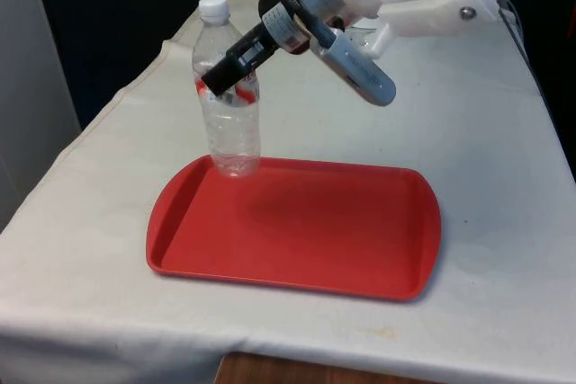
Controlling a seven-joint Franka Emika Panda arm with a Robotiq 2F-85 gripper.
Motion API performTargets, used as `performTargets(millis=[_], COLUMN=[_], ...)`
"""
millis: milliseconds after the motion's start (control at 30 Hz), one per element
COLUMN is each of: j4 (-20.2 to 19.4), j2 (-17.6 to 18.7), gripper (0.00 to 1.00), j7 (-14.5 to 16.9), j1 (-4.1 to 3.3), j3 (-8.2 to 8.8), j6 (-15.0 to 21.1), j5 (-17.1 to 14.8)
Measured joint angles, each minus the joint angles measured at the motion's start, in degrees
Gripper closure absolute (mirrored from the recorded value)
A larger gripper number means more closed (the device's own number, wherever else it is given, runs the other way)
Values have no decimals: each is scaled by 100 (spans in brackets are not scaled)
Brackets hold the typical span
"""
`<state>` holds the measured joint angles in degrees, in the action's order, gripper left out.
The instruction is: Place the bottle upright on the tray.
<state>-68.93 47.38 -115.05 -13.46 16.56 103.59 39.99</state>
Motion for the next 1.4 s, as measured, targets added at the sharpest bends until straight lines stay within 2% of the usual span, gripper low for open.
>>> performTargets(millis=[500, 867, 1400], j4=[-17, -11, 57], j2=[17, 178, 367], gripper=[100, 100, 100], j7=[-69, -218, -321], j1=[0, 0, 0], j3=[-46, -115, -126], j6=[-23, -17, -6], j5=[86, 103, 103])
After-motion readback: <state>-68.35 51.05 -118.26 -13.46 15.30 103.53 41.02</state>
